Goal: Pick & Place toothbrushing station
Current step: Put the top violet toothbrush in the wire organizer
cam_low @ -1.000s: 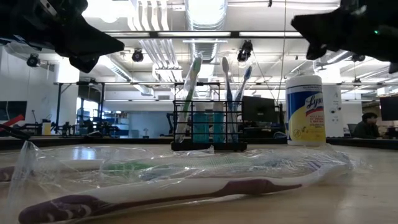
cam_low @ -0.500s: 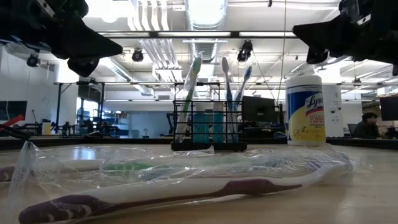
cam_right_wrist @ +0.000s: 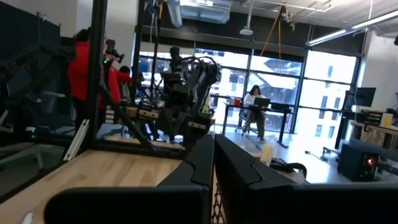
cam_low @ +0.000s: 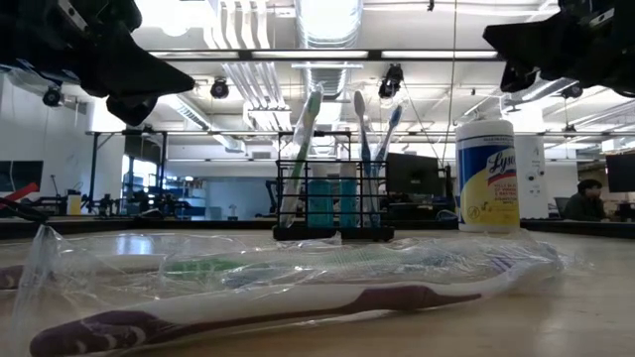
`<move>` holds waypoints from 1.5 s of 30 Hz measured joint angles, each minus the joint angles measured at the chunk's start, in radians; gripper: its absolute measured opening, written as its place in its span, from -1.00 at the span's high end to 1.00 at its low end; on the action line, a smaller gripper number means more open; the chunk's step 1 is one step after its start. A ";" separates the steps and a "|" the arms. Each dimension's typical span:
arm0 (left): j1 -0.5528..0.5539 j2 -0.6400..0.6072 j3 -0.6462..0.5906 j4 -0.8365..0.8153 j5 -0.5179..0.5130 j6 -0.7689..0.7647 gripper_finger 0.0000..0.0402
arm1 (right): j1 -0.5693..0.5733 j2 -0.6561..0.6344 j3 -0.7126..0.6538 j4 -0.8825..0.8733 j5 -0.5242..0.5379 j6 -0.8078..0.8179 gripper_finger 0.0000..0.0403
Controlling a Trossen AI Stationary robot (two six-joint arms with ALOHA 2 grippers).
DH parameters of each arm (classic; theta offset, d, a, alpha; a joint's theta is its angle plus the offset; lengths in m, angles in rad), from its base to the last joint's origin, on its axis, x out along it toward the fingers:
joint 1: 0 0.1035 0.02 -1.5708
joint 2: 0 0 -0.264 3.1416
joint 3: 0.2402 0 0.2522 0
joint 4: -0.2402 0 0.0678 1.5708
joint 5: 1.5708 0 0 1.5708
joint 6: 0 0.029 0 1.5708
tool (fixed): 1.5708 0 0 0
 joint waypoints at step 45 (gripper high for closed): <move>-0.027 1.034 1.310 -1.265 0.306 -0.425 0.34 | 0.000 -0.490 0.000 -0.557 -0.002 0.098 0.96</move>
